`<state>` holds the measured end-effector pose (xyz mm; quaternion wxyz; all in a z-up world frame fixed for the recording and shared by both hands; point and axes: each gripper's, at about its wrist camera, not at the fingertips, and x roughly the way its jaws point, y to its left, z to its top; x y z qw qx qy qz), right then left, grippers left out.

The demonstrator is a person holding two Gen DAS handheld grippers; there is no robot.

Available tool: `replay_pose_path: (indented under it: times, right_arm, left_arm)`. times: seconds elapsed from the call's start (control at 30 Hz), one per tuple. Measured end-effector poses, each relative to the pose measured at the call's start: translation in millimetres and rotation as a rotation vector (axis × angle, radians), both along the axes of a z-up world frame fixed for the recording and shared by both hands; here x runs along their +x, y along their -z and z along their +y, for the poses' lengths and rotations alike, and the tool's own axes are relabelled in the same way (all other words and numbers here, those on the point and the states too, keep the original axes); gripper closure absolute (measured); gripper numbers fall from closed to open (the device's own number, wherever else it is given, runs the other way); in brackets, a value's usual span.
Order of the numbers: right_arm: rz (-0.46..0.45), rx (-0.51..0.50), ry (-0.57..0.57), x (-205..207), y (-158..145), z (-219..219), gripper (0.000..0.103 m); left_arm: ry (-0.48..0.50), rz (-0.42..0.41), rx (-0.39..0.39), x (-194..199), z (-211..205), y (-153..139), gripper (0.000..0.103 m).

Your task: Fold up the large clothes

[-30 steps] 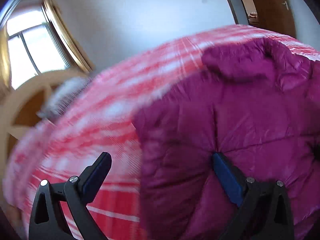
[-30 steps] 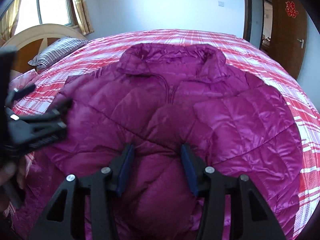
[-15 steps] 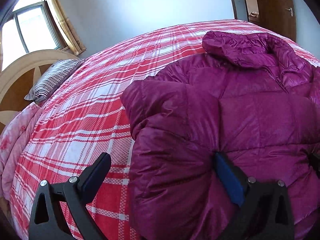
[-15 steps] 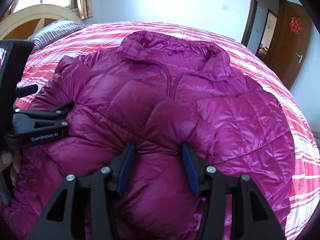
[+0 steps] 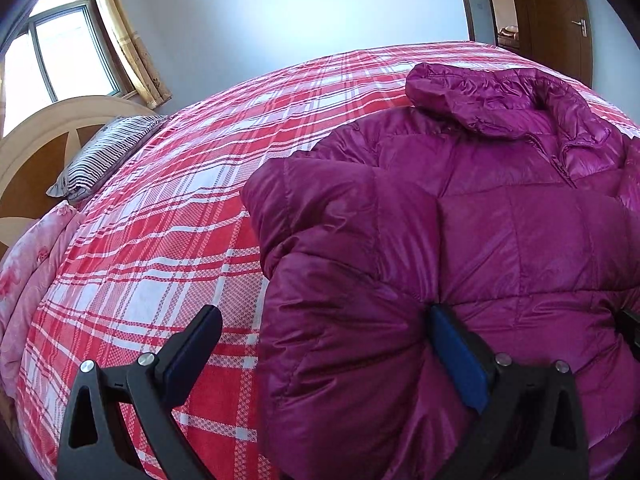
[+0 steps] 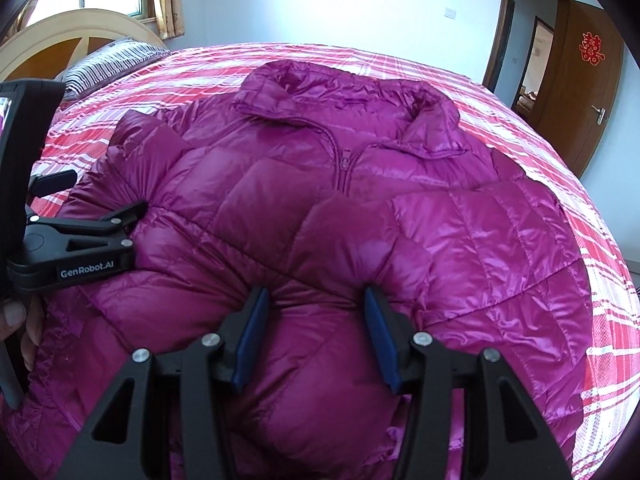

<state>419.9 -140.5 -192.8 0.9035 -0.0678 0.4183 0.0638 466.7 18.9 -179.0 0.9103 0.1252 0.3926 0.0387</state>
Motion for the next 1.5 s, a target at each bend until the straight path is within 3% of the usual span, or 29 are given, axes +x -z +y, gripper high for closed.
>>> replay_pose_path:
  times: [0.43, 0.53, 0.73, 0.77, 0.87, 0.93, 1.03, 1.13, 1.3, 1.5]
  right_arm:
    - [-0.003, -0.053, 0.001, 1.0, 1.5, 6.3, 0.049]
    - [0.034, -0.084, -0.022, 3.5, -7.1, 8.3, 0.049]
    - [-0.056, 0.063, 0.015, 11.0, -50.9, -10.4, 0.049]
    - [-0.034, 0.081, 0.016, 19.0, -50.7, -11.9, 0.05]
    - [0.059, 0.102, 0.034, 46.2, -30.8, -17.5, 0.069]
    - [0.087, 0.066, 0.027, 50.1, -15.2, -16.6, 0.07]
    - [0.052, 0.061, 0.025, 42.9, -6.9, -16.3, 0.07]
    - [-0.006, -0.016, 0.013, 31.8, -2.8, -5.1, 0.07]
    - [-0.035, -0.091, 0.012, 28.4, -4.8, 3.5, 0.069]
    - [-0.043, -0.046, 0.012, 28.9, -4.2, -3.5, 0.069]
  left_arm:
    - [-0.001, 0.002, -0.021, 1.0, 2.0, 0.7, 0.001]
    - [-0.002, -0.002, -0.018, 0.7, 1.9, 0.8, 0.001]
    - [-0.003, -0.003, -0.024, 0.4, 2.3, 0.9, 0.001]
    - [-0.003, -0.004, -0.023, 0.2, 2.3, 0.9, 0.001]
    - [-0.002, -0.003, -0.026, 0.0, 2.5, 0.6, 0.001]
    - [-0.001, -0.007, -0.051, -0.9, 6.1, -2.5, 0.001]
    - [-0.027, -0.058, -0.11, -7.0, 19.8, -18.5, 0.001]
    - [-0.086, -0.136, -0.144, -5.1, 39.2, -39.9, 0.001]
    - [-0.123, -0.026, -0.065, 26.4, 46.7, -22.9, 0.001]
    - [-0.11, -0.002, 0.004, 27.7, 41.4, -0.2, 0.001]
